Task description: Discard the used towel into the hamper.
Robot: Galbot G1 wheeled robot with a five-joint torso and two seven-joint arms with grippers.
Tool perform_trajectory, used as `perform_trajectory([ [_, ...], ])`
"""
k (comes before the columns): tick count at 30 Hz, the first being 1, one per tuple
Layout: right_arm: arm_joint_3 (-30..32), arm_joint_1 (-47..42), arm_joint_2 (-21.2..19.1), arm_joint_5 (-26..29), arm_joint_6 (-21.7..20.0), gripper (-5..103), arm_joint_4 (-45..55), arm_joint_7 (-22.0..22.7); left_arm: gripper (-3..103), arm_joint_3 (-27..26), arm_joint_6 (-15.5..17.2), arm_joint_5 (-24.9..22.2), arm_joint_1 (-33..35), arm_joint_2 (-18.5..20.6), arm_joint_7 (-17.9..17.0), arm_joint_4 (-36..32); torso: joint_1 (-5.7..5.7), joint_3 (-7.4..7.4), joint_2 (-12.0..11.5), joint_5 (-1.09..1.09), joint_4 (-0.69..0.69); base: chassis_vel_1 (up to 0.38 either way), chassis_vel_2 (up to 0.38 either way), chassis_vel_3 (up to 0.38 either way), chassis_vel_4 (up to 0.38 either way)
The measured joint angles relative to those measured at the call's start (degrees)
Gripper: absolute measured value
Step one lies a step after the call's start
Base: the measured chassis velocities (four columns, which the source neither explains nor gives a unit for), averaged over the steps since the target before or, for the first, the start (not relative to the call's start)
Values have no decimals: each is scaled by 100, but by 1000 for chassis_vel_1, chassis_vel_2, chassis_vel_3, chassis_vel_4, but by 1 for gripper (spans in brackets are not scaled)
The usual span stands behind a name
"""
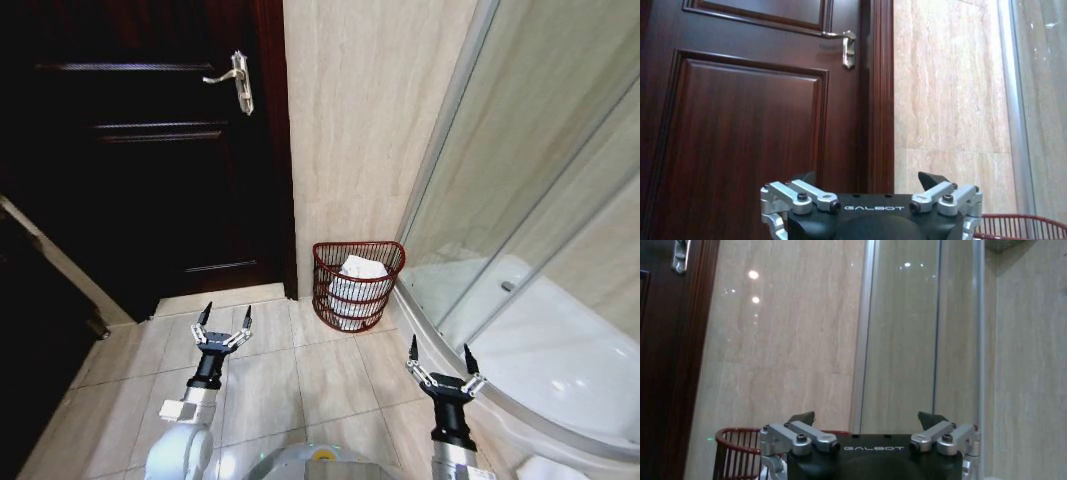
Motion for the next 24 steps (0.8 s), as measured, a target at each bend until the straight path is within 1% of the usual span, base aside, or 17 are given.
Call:
perform_trajectory([
  [16,7,-46,-3,-7,93,100,-17,63,100,30,-106,66,15,-43,20,36,1,0,0,-1,0,94,-87,-88,89],
  [24,-52,-15,50,-64,145,100,-32,200,100,31,-102,31,15,-9,25,34,0,0,0,-1,-1,83,-88,-88,82],
])
